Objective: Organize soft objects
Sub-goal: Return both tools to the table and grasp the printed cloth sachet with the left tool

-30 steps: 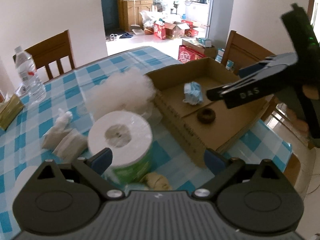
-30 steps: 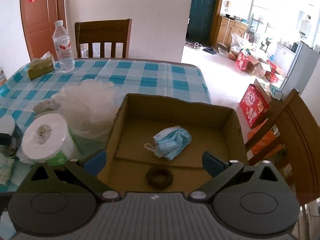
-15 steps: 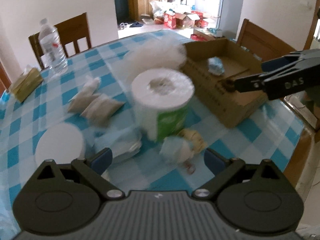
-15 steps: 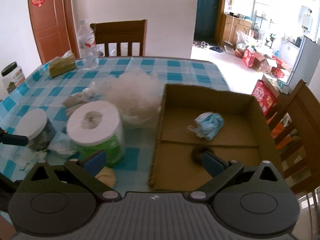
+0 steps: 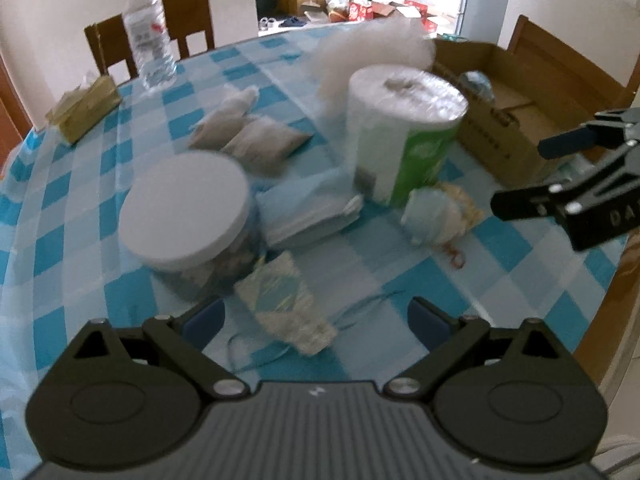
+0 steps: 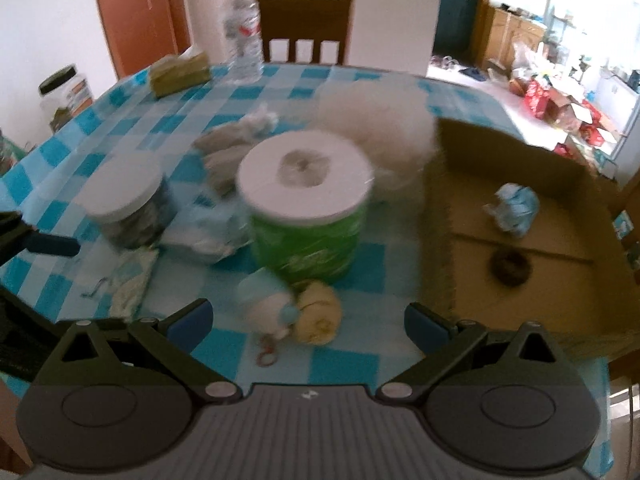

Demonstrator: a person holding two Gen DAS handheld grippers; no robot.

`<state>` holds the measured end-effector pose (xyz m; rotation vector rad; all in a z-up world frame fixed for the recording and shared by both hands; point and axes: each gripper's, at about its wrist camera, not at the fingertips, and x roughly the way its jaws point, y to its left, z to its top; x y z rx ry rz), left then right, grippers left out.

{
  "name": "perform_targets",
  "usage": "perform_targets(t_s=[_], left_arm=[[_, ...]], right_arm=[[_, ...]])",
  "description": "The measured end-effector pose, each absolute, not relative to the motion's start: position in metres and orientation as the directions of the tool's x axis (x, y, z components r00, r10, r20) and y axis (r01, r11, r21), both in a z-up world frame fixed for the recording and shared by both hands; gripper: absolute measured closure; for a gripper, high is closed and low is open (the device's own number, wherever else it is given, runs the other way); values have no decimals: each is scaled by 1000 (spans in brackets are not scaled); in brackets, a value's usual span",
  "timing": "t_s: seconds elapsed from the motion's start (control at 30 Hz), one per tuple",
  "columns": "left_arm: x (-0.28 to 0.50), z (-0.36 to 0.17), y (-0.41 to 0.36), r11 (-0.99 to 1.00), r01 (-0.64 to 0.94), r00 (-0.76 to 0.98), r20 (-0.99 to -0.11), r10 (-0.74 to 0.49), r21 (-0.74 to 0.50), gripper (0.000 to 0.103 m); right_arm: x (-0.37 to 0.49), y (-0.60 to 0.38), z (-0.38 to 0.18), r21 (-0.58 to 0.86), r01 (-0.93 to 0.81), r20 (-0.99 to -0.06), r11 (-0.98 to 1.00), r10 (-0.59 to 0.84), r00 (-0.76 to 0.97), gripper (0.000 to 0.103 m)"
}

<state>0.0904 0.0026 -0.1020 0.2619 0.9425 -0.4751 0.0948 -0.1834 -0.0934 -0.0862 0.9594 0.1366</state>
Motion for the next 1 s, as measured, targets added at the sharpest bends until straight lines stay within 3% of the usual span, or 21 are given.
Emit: perform_targets(t_s=[0.2,0.4,0.5,1.0], left_arm=[[96,-119,23,884,467,476,-841,-257,-6,10],[104,-128,28,898,439,477,-840,-258,-26,21],[107,-132,25,904,427,481,-840,-250,-25,32],[116,-148,15,955,295,494,-855,-160,-8,46]], right_arm=[[89,-159,-104,-18,-182,-835,983,86,544,0],[84,-148,-112,-42,-210,-848,977,76,524,0],[83,-147,-115,-59,-222,-851,973,67,521,0],[82,-161,-119,-61,-254,-860,965,78,505,0]])
